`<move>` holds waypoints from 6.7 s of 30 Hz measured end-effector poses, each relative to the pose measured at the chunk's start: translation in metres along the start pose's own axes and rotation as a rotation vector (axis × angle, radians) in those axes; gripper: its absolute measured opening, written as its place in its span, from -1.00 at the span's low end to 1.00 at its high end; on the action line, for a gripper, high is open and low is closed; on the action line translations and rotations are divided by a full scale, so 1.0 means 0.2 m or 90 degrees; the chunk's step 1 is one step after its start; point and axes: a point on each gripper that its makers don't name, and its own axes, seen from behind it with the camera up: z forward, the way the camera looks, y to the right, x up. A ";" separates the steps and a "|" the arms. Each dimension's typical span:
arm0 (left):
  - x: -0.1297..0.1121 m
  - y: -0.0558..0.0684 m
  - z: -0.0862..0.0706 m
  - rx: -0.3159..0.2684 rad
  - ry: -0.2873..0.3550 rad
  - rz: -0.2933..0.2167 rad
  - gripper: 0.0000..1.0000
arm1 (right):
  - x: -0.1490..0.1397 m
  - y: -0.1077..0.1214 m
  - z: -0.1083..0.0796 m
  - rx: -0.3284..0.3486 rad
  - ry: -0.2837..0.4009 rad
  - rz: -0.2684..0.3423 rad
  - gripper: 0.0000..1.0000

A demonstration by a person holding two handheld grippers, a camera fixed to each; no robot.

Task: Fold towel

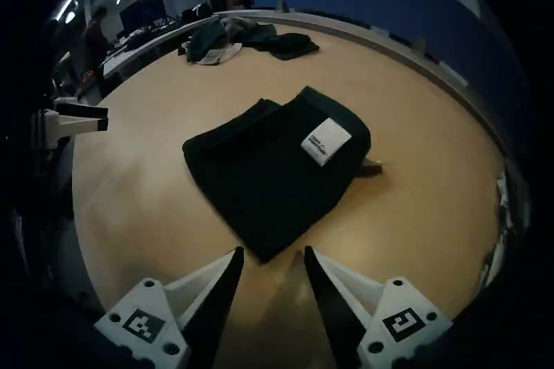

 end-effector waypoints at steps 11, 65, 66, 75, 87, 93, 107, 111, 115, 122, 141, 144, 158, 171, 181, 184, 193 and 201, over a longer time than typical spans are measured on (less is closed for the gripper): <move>0.01 0.00 0.00 -0.001 0.001 0.002 0.94 | -0.01 -0.02 0.02 0.009 -0.010 0.036 -0.50; 0.16 0.12 -0.03 -0.024 0.040 0.009 0.94 | 0.74 0.25 -0.62 -0.059 0.228 -0.084 -0.91; 0.16 0.12 -0.02 -0.024 0.040 0.010 0.94 | 0.74 0.26 -0.64 -0.060 0.230 -0.083 -0.90; 0.18 0.13 -0.02 -0.024 0.042 0.011 0.94 | 0.76 0.38 -0.75 -0.077 0.243 -0.066 -0.90; 0.19 0.16 -0.02 -0.025 0.042 0.020 0.94 | 0.77 0.71 -0.96 -0.126 0.263 -0.039 -0.90; 0.20 0.17 -0.02 -0.025 0.042 0.019 0.94 | 0.76 0.93 -1.07 -0.165 0.264 -0.035 -0.91; 0.20 0.21 -0.01 -0.022 0.038 0.031 0.94 | 0.70 1.42 -1.25 -0.241 0.241 -0.035 -0.90; 0.20 0.23 -0.01 -0.021 0.037 0.034 0.94 | 0.68 1.52 -1.27 -0.254 0.234 -0.040 -0.91; 0.21 0.24 -0.01 -0.020 0.038 0.036 0.94 | 0.67 1.63 -1.29 -0.267 0.228 -0.042 -0.90; 0.21 0.27 -0.01 -0.017 0.038 0.038 0.94 | 0.65 1.79 -1.32 -0.286 0.223 -0.039 -0.91; 0.21 0.36 -0.02 -0.017 0.036 0.052 0.94 | 0.40 1.88 -1.30 -0.293 0.185 -0.022 -0.90; 0.21 0.37 -0.01 -0.019 0.036 0.055 0.94 | 0.27 1.86 -1.32 -0.297 0.178 0.002 -0.90; 0.22 0.45 0.00 -0.035 0.030 0.073 0.94 | -0.42 1.82 -1.41 -0.328 0.132 0.161 -0.91; 0.21 0.49 0.00 -0.041 0.025 0.088 0.94 | -0.86 1.79 -1.26 -0.346 0.060 0.277 -0.91; 0.19 0.49 -0.01 -0.039 0.024 0.090 0.94 | -0.93 1.82 -1.18 -0.364 0.035 0.306 -0.89; 0.19 0.49 -0.01 -0.039 0.023 0.088 0.94 | -0.94 1.82 -1.17 -0.364 0.034 0.310 -0.88; 0.20 0.48 0.00 -0.038 0.024 0.090 0.94 | -0.95 1.83 -1.20 -0.380 0.038 0.316 -0.13; 0.22 0.49 0.01 -0.041 0.026 0.090 0.94 | -0.96 1.82 -1.24 -0.393 0.039 0.306 0.25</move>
